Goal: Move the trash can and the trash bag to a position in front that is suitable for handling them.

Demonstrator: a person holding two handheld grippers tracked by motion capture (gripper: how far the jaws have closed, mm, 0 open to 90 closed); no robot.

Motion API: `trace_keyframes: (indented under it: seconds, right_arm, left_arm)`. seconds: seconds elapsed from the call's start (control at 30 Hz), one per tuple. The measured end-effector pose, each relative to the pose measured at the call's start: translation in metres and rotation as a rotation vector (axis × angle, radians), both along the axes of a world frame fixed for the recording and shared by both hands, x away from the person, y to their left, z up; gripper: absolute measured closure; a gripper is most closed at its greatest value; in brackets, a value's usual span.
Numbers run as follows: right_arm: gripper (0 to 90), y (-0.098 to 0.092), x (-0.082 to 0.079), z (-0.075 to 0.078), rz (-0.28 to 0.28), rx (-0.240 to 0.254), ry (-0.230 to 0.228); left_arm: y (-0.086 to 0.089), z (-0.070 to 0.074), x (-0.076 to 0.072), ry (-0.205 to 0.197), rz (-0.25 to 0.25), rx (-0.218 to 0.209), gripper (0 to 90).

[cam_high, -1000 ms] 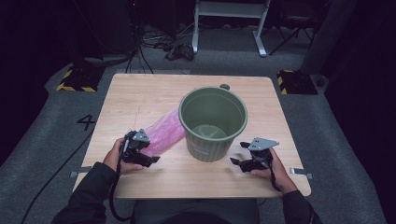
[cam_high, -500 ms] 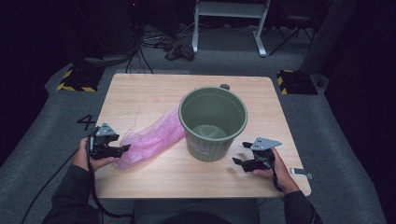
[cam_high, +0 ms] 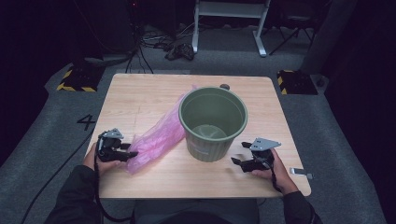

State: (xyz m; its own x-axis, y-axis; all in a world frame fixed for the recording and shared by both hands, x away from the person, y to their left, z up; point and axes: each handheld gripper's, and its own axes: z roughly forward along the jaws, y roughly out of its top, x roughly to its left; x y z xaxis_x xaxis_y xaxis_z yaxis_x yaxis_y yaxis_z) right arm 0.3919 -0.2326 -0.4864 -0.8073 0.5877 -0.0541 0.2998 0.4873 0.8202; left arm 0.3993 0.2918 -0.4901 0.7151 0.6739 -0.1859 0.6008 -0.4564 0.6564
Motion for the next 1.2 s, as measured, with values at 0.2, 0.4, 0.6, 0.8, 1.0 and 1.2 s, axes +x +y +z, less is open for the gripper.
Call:
trace_keyframes:
  seconds: [0.2,0.4,0.6,0.8,1.0,1.2]
  right_arm:
    - [19.3,0.003,0.000,-0.001,0.002,-0.020,-0.005]
    - [19.3,0.003,0.000,0.000,-0.003,-0.017,-0.006]
    - [19.4,0.002,0.001,-0.001,-0.015,-0.033,-0.007]
    - [19.5,0.001,0.003,-0.001,-0.024,-0.027,-0.005]
    - [19.5,0.001,0.004,-0.002,-0.033,-0.031,-0.007]
    - [19.5,-0.003,0.004,-0.001,-0.043,-0.027,-0.007]
  left_arm:
    - [-0.044,0.000,-0.006,-0.011,-0.109,0.005,45.8]
    - [-0.086,0.000,-0.010,-0.034,-0.170,0.027,45.2]
    - [-0.120,0.000,-0.020,-0.061,-0.210,0.058,44.9]
    - [-0.148,0.000,-0.024,-0.069,-0.224,0.056,46.1]
    - [-0.177,-0.001,-0.030,-0.103,-0.264,0.066,43.7]
    - [-0.177,0.008,-0.034,-0.137,-0.299,0.060,32.1]
